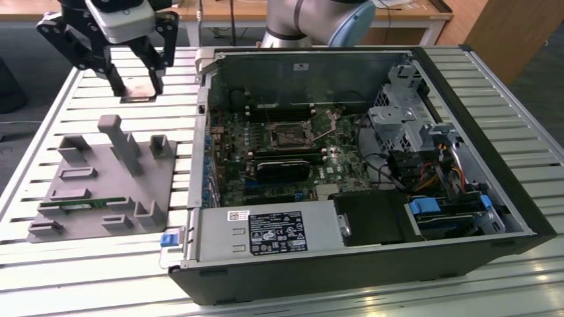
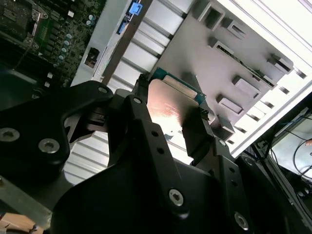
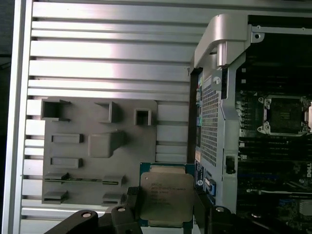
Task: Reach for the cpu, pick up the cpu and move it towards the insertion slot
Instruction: 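Pick up the cpu and move it towards the insertion slot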
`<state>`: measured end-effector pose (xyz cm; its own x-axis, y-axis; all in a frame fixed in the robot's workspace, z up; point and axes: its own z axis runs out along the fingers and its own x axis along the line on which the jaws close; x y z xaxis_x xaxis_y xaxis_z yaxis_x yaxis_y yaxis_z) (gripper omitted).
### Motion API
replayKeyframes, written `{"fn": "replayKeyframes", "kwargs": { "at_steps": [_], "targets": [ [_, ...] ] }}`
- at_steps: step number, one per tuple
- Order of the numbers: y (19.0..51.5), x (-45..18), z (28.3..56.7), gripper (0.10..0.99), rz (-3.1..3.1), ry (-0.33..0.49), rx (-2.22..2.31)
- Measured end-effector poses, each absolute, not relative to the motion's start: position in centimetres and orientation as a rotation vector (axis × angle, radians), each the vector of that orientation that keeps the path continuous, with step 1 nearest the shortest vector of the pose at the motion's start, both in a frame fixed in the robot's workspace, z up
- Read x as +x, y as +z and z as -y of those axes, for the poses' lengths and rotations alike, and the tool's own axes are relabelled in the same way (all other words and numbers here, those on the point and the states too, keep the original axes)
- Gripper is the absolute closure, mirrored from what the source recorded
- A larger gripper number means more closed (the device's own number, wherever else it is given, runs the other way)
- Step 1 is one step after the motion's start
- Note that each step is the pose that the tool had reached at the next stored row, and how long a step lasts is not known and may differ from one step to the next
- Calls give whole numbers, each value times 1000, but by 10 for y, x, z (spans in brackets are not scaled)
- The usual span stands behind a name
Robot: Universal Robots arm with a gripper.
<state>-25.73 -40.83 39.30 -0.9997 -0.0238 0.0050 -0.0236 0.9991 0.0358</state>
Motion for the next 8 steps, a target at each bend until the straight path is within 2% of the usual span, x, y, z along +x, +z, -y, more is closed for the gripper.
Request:
{"fn": "replayKeyframes", "kwargs": {
  "at_steps": [8],
  "targets": [
    [393,-241,408,553,3135,-56,37]
  ]
}}
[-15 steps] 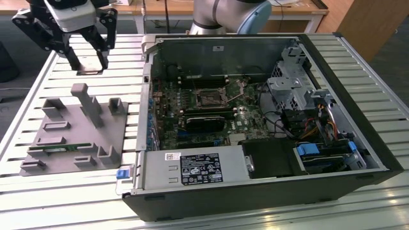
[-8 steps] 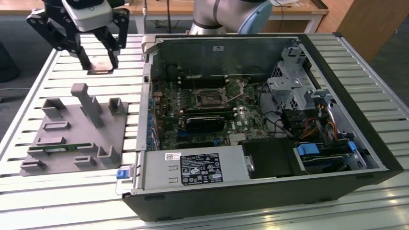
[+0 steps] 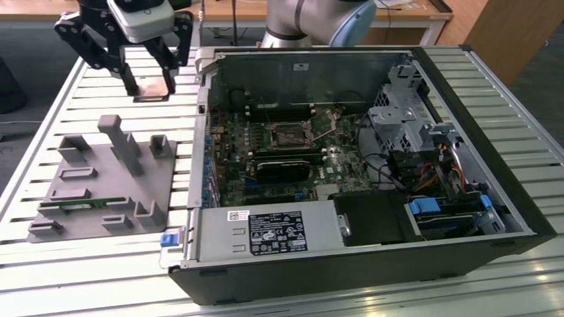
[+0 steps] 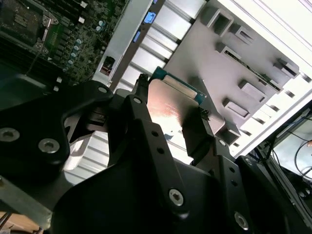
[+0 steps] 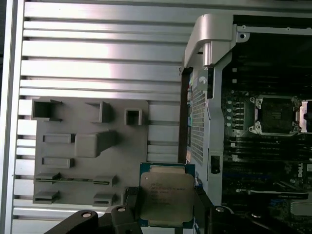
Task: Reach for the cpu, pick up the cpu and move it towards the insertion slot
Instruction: 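Pick up the cpu and move it towards the insertion slot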
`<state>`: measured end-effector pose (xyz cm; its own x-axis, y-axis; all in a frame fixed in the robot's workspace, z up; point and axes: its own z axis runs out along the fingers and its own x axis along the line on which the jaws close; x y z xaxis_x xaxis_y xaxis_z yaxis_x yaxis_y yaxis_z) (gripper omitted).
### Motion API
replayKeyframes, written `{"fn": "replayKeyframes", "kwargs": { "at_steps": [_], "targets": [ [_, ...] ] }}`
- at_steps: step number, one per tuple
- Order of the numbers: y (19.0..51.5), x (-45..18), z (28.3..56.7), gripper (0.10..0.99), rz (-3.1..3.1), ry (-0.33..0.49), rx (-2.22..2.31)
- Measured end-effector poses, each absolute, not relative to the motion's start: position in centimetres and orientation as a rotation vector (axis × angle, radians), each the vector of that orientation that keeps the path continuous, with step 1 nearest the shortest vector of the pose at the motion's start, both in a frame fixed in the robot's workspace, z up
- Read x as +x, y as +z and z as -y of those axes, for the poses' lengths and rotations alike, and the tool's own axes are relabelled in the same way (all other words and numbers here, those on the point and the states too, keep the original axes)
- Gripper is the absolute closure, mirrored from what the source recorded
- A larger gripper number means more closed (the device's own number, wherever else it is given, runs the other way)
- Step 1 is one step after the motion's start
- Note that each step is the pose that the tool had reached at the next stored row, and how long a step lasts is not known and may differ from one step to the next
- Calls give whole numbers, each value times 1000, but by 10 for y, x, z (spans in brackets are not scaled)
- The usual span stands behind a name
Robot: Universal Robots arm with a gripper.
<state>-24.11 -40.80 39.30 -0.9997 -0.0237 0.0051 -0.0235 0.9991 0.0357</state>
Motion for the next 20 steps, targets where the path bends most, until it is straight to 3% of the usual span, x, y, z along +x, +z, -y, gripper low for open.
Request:
{"fn": "replayKeyframes", "kwargs": {
  "at_steps": [20],
  "targets": [
    [393,-190,408,553,3135,-56,37]
  ]
}}
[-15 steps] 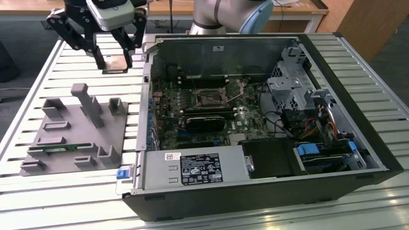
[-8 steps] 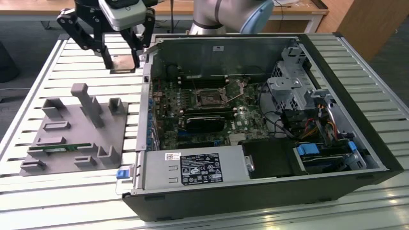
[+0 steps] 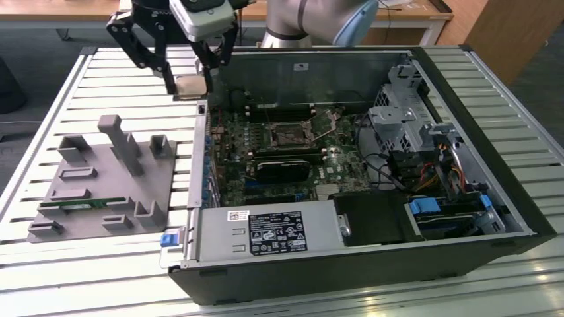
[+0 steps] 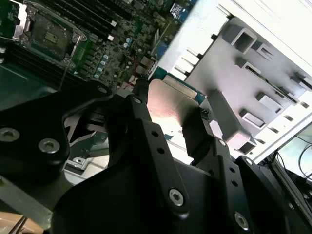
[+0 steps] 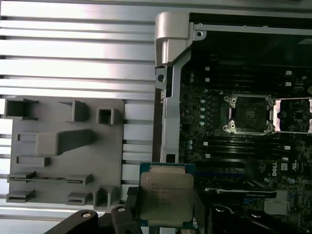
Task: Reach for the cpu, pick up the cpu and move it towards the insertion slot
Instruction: 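Pick up the cpu and move it towards the insertion slot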
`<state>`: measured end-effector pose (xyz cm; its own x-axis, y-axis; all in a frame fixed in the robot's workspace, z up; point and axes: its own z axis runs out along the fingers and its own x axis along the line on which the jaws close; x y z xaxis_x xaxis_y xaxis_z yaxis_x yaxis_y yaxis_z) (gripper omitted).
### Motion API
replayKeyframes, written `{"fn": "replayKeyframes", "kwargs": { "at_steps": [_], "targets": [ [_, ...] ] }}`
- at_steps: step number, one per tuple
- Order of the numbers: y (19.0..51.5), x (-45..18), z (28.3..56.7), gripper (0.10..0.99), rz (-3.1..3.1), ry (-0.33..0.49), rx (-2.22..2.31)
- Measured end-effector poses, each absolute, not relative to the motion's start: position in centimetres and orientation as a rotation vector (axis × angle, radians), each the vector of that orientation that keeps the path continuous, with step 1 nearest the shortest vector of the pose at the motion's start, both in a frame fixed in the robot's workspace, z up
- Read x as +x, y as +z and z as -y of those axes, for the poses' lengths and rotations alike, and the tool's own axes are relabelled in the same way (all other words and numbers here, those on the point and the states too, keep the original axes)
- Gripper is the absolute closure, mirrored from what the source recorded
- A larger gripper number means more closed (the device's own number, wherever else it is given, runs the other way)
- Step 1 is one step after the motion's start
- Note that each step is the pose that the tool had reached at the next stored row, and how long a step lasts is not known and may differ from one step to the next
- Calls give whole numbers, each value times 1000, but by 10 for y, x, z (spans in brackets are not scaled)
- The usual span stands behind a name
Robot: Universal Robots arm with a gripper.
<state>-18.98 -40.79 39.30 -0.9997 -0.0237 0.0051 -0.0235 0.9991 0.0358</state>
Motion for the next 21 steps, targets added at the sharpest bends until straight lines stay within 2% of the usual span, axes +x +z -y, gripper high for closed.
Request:
{"fn": "replayKeyframes", "kwargs": {
  "at_steps": [21],
  "targets": [
    [393,-114,405,553,3135,-56,37]
  ]
}}
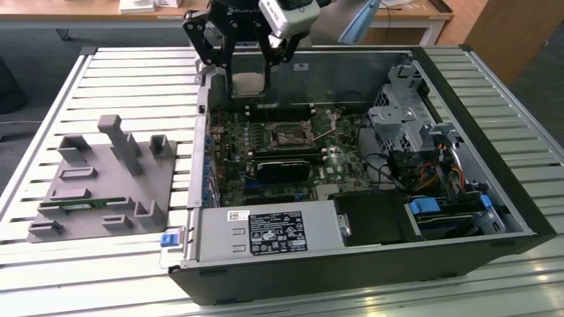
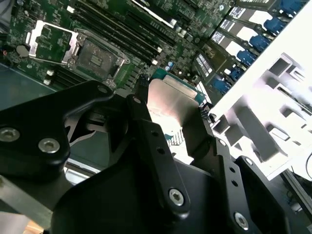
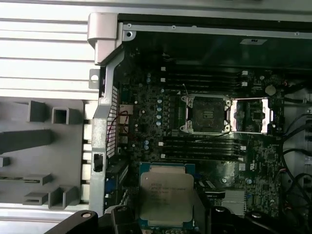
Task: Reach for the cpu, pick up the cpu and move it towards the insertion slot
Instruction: 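Pick up the cpu and move it towards the insertion slot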
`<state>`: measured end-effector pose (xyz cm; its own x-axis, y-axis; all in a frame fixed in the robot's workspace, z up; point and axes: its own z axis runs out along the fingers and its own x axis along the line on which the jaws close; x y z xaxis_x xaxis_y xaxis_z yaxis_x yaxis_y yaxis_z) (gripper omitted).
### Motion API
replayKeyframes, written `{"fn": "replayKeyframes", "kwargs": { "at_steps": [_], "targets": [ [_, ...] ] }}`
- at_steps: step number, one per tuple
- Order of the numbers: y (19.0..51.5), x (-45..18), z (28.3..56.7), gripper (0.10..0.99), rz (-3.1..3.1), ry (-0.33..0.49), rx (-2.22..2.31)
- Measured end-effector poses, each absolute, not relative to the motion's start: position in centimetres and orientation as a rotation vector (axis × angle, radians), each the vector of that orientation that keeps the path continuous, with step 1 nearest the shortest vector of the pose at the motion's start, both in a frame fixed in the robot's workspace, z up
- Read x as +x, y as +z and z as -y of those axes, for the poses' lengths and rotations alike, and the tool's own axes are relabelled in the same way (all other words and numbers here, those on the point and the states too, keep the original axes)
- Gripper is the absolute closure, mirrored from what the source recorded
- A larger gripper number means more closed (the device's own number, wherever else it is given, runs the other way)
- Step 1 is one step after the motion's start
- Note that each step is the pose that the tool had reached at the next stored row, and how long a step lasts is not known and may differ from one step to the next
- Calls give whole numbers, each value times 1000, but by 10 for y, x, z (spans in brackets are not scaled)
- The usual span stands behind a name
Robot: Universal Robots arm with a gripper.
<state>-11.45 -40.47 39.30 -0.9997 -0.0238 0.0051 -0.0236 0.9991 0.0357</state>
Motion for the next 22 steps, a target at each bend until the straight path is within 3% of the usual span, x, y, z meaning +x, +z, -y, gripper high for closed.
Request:
{"fn": "replayKeyframes", "kwargs": {
  "at_steps": [22],
  "targets": [
    [393,-72,375,553,3135,-56,37]
  ]
}}
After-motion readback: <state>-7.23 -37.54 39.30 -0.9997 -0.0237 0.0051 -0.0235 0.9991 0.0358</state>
